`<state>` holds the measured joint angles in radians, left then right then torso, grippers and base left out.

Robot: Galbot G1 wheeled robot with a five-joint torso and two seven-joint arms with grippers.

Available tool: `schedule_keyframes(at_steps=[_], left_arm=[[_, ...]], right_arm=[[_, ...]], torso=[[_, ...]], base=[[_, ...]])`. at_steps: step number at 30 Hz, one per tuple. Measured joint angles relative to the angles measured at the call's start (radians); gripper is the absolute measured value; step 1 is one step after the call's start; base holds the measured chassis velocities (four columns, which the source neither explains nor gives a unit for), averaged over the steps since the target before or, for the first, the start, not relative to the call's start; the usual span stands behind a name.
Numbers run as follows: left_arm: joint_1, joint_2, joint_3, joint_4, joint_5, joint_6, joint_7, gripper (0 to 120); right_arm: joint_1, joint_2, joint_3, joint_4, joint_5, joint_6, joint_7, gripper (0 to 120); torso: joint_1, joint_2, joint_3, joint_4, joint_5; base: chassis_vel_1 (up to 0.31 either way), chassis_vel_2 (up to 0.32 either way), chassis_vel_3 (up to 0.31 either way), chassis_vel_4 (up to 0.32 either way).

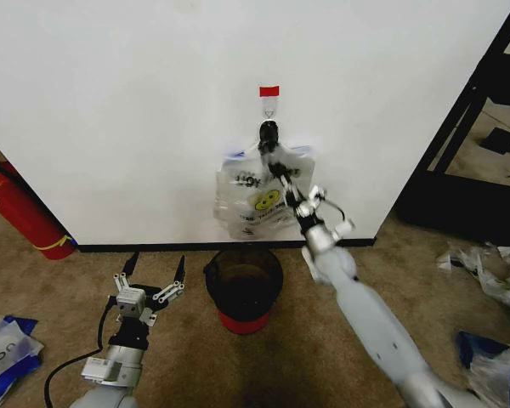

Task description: Pick up the garbage bag from the wall and place it over the trash bin.

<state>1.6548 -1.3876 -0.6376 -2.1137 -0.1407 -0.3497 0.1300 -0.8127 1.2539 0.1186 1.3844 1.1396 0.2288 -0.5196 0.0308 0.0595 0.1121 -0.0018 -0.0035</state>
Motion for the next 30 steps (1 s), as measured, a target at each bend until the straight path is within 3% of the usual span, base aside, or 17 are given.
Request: schedule_keyframes(at_steps=[10, 14, 30], left_arm=[[0.002, -0.004, 0.006, -0.014, -0.002, -0.004, -0.001, 100], [0.006, -0.011, 0.018, -0.02, -0.001, -0.011, -0.001, 100], [0.003, -0.026, 0.048, -0.02, 0.004, -0.012, -0.002, 100]], right_arm=[[-0.259, -0.062, 0.099, 0.134, -0.037, 0.004, -0.138, 0], [-0.35, -0.093, 0.154, 0.149, -0.06, 0.005, -0.274, 0], [-0.406, -0.128, 0.263, 0.023, -0.098, -0.009, -0.559, 0]], torso=[[0.0, 0.0, 0.0, 0.0002, -0.0002], [0.0, 0.0, 0.0, 0.0002, 0.0], [0.0, 0.0, 0.0, 0.0002, 0.0]], base=[[0.0, 0.0, 0.0, 0.0], [0.0, 0.0, 0.0, 0.0], [0.0, 0.0, 0.0, 0.0]])
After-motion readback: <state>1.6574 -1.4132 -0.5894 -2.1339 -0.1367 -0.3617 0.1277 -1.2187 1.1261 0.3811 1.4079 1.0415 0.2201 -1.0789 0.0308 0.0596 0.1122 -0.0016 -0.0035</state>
